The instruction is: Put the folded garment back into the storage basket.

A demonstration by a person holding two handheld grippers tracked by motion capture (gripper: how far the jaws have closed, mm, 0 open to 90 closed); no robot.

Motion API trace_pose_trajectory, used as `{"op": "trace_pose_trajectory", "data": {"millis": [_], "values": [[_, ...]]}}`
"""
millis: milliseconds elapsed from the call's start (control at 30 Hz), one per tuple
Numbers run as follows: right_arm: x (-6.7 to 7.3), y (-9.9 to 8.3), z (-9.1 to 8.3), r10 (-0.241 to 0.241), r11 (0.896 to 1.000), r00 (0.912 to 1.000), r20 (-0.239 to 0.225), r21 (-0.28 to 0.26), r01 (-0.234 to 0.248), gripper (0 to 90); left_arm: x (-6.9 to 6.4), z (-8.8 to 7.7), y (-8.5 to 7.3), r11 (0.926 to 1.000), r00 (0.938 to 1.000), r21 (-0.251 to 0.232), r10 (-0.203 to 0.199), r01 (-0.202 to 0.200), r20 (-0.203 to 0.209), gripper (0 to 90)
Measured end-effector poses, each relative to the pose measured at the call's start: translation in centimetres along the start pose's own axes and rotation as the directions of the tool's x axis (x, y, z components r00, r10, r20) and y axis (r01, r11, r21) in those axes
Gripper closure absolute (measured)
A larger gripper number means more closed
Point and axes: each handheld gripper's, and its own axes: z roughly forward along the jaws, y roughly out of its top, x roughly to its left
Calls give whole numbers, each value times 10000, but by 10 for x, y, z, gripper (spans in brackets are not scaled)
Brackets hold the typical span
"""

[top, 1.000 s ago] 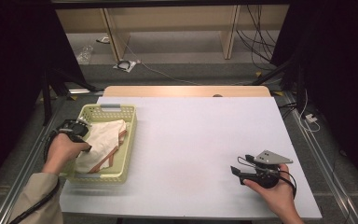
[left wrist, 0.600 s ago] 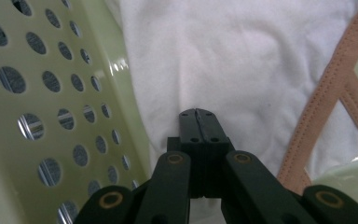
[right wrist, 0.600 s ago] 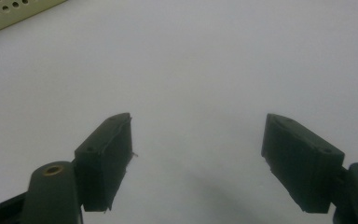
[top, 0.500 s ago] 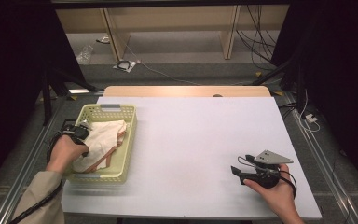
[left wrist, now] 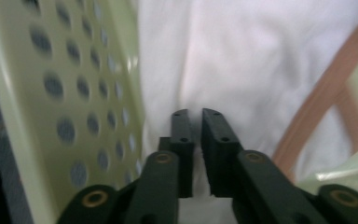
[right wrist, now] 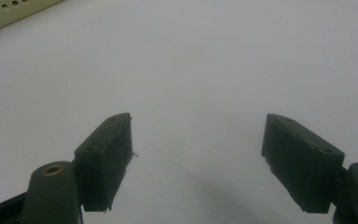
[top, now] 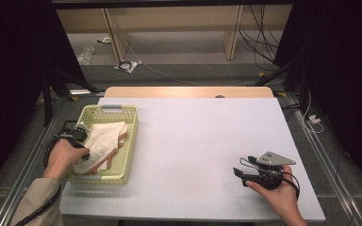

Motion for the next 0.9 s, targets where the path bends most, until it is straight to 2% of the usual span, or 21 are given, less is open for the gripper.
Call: {"op": "trace_pose_trajectory", "data": {"millis": [67,167,267,333,433,500,600,700,833,900], "values": [[0,0,1,-4,10000,10000,-3,-20,4,252,-6,-1,8,9970,9997,-766,81,-64,214,797],[0,0,-1,-31,10000,10000,40,58,31,252,-18,4,23,9870,9980,-1604,128,-27,621,799],[-1,0,-1,-27,10000,10000,27,-16,27,252,-27,15,37,9811,9964,-1934,72,94,849,794],[-1,0,-2,-10,10000,10000,40,10,10,252,-32,23,44,9817,9968,-1904,90,64,799,794],[-1,0,-2,6,10000,10000,22,5,-6,251,-32,35,48,9886,9984,-1507,94,-8,565,792],[-2,0,-2,8,10000,10000,5,15,-8,251,-28,40,47,9880,9984,-1529,-131,214,556,790],[-2,0,-2,-7,10000,10000,2,12,7,251,-21,44,45,9902,9998,-1386,-176,172,-17,794],[-1,0,-1,-18,10000,10000,-22,-38,18,251,-15,45,44,9890,9990,-1415,-437,443,74,794],[0,0,-1,-34,10000,10000,15,56,34,251,-20,43,44,9897,9998,-1428,-91,67,-166,789],[0,0,-1,-37,10000,10000,18,45,37,251,-27,38,45,9856,9993,-1692,13,49,364,775]]}}
